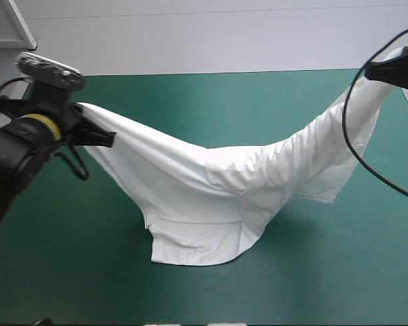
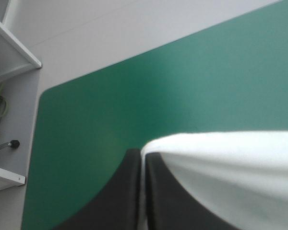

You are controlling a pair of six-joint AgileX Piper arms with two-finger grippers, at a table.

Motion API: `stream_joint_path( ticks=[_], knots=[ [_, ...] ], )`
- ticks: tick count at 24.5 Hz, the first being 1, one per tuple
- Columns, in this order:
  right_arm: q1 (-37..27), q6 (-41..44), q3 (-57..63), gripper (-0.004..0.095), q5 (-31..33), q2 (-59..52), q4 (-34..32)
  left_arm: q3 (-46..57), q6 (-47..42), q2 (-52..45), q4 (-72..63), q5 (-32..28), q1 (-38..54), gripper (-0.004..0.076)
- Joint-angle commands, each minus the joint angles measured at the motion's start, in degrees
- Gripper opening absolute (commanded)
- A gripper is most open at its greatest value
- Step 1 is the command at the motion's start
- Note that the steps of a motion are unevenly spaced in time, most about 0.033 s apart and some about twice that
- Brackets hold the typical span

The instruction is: Fold the cloth

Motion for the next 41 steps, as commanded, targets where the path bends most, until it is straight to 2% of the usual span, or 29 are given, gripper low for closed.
stream_joint_path(
  ticks=[1,4,8,11,16,21,22,23,24,25,26,27,30,32,35,39,41],
  knots=[
    [-0.4,-0.7,3.9,-0.0014,-9.6,3.7,-1.1,1.2,-2.9,2.0,1.4,-9.1,1.3,-0.001],
    [-0.4,-0.7,7.9,-0.0014,-15.8,8.1,-1.1,1.7,-1.5,6.6,-6.4,-15.2,6.9,-0.001],
    [-0.4,-0.7,10.7,-0.0014,-22.7,14.1,-1.4,1.7,6.2,14.1,-21.1,-24.4,15.9,-0.001],
    [-0.4,-0.7,11.0,-0.0014,-26.8,19.3,-2.3,1.7,9.3,20.2,-27.0,-31.0,20.5,-0.001],
    [-0.4,-0.3,11.0,-0.0014,-35.2,26.8,-2.4,1.5,9.4,28.4,-28.2,-37.3,24.2,-0.001],
    [-0.4,1.7,11.0,0.0017,-40.6,34.5,-1.2,1.5,8.9,36.5,-28.8,-39.7,25.9,0.0017],
    [-0.4,1.7,11.0,0.0162,-42.4,36.3,-0.1,1.5,8.9,38.3,-29.1,-40.1,26.2,0.0109],
    [-0.4,1.7,10.9,0.0253,-43.1,36.7,0.2,1.5,8.9,38.7,-29.1,-40.5,26.3,0.0162],
    [-0.4,1.7,10.9,0.0536,-44.1,37.1,0.6,1.5,8.9,39.2,-29.1,-41.9,26.3,0.0321],
    [-0.4,1.7,10.8,0.0653,-44.2,37.1,0.5,1.5,8.9,39.2,-29.1,-42.6,26.3,0.0386],
    [-0.4,1.7,10.7,0.0868,-43.5,36.4,0.5,0.6,8.9,39.1,-29.1,-42.3,26.3,0.0516],
    [-0.4,1.7,10.6,0.0915,-42.8,35.7,0.5,-0.2,8.9,38.9,-29.1,-41.1,26.3,0.0549],
    [-0.4,1.9,10.6,0.0874,-36.1,30.4,0.5,-8.1,9.2,36.4,-29.1,-27.8,26.3,0.0559],
    [-0.4,2.1,10.6,0.0855,-28.1,26.4,0.5,-11.6,10.8,33.6,-30.7,-18.3,26.3,0.0559],
    [-0.4,2.9,11.8,0.0791,-17.8,21.3,0.6,-11.8,12.0,28.7,-34.8,-7.4,26.3,0.0559],
    [-0.4,2.1,15.5,0.0728,-13.7,17.3,0.8,-9.4,14.8,25.1,-41.4,1.8,26.2,0.0555],
    [-0.4,1.9,20.2,0.072,-13.1,13.6,0.8,-4.3,16.1,21.0,-45.2,2.0,26.1,0.0555]
  ],
)
